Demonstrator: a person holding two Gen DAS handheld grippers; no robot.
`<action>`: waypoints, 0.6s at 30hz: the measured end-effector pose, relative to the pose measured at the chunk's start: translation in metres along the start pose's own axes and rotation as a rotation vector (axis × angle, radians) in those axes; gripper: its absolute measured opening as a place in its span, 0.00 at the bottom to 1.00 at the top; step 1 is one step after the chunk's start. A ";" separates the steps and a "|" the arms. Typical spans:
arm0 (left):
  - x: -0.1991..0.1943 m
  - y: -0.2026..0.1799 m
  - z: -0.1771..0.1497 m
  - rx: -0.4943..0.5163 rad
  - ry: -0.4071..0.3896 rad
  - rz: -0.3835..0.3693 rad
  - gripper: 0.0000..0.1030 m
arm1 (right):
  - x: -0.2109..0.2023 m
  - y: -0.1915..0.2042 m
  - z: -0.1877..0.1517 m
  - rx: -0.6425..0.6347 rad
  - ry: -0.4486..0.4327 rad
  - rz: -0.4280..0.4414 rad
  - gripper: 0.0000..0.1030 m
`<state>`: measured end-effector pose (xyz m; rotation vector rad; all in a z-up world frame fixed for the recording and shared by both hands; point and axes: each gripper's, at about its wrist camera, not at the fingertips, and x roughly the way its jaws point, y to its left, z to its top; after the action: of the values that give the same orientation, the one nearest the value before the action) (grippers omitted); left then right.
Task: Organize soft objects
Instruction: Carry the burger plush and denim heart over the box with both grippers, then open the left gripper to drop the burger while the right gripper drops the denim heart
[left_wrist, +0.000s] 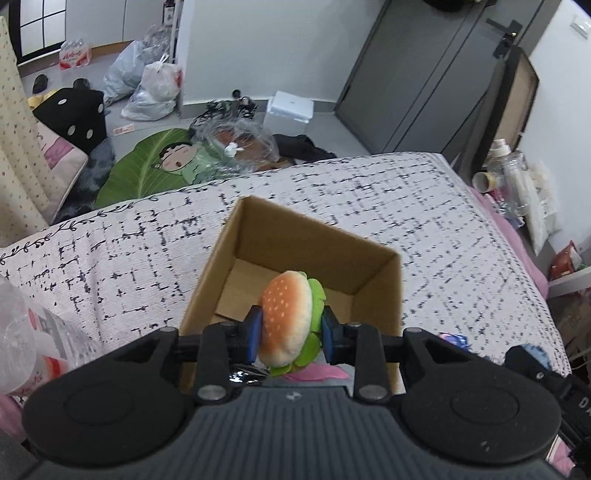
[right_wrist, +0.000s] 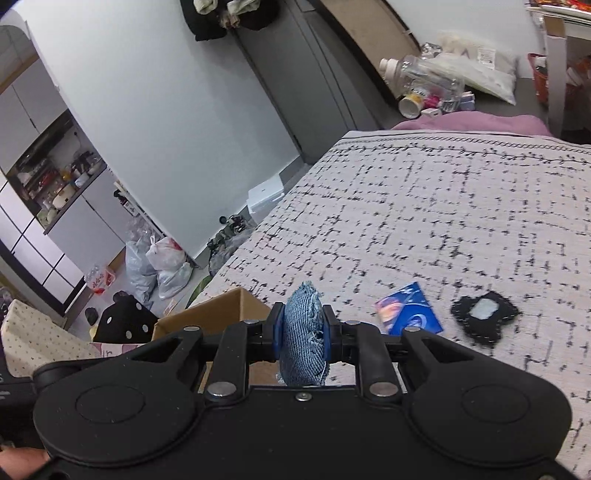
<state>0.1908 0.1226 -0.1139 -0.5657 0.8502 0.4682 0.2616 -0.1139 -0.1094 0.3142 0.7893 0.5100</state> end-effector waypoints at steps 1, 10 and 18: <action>0.002 0.003 0.001 -0.003 0.007 0.001 0.31 | 0.003 0.003 0.000 0.004 0.014 0.018 0.19; 0.010 0.019 0.003 -0.041 0.017 -0.013 0.47 | 0.026 0.037 -0.003 -0.012 0.072 0.081 0.19; 0.008 0.028 0.007 -0.074 0.026 -0.043 0.48 | 0.044 0.059 -0.009 -0.003 0.105 0.102 0.24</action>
<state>0.1831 0.1496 -0.1240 -0.6579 0.8464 0.4550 0.2622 -0.0401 -0.1152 0.3282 0.8772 0.6276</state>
